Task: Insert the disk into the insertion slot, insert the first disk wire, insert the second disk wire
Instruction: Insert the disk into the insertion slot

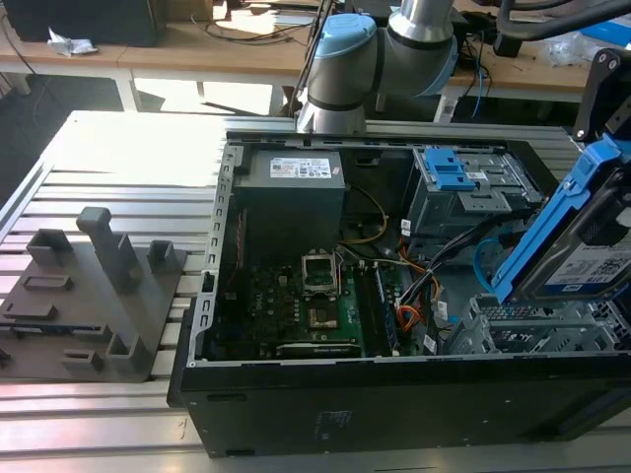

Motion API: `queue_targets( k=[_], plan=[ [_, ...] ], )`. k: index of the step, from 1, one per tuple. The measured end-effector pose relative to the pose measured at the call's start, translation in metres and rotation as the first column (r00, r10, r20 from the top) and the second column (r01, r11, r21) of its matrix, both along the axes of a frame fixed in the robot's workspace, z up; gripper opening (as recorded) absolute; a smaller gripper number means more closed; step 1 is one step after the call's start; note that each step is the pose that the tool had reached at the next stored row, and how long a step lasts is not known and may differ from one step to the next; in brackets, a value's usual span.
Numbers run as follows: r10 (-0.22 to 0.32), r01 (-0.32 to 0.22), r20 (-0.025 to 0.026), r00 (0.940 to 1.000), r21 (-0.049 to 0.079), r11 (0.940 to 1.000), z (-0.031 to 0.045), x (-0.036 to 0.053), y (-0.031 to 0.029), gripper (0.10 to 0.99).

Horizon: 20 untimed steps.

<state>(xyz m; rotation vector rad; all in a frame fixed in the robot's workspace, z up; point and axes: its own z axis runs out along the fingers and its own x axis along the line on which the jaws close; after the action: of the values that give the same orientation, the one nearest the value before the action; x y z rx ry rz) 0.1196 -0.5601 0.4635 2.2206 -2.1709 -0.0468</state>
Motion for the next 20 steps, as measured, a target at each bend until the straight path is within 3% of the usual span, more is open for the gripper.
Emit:
queue_targets(
  k=[9,15,20],
  plan=[
    [0.0,0.0,0.0,1.0,0.0,1.0,-0.0051,0.0,0.0,0.365],
    [0.0,0.0,0.0,1.0,0.0,1.0,-0.0129,0.0,0.0,0.365],
    [0.0,0.0,0.0,1.0,0.0,1.0,-0.0131,0.0,0.003,0.365]
  ],
)
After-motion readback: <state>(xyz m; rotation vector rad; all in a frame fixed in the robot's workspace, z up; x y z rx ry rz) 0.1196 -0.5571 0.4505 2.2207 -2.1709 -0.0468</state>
